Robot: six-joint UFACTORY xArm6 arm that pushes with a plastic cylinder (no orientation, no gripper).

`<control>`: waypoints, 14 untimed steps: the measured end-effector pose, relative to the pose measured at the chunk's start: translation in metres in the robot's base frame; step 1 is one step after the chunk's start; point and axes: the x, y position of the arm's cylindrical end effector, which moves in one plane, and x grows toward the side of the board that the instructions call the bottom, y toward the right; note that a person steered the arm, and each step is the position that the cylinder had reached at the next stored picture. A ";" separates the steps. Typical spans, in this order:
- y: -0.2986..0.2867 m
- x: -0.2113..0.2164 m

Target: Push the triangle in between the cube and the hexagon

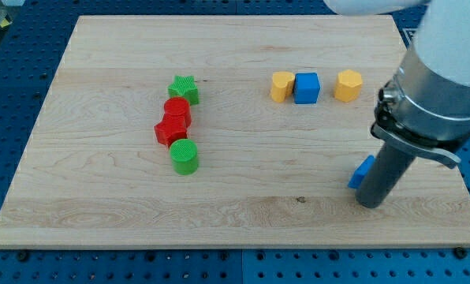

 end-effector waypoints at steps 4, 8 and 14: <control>0.024 -0.043; 0.027 -0.126; -0.030 -0.124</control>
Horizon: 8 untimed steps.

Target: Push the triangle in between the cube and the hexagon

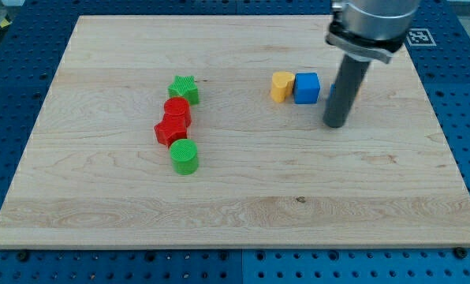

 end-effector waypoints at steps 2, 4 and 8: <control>0.015 -0.014; 0.028 -0.014; 0.028 -0.035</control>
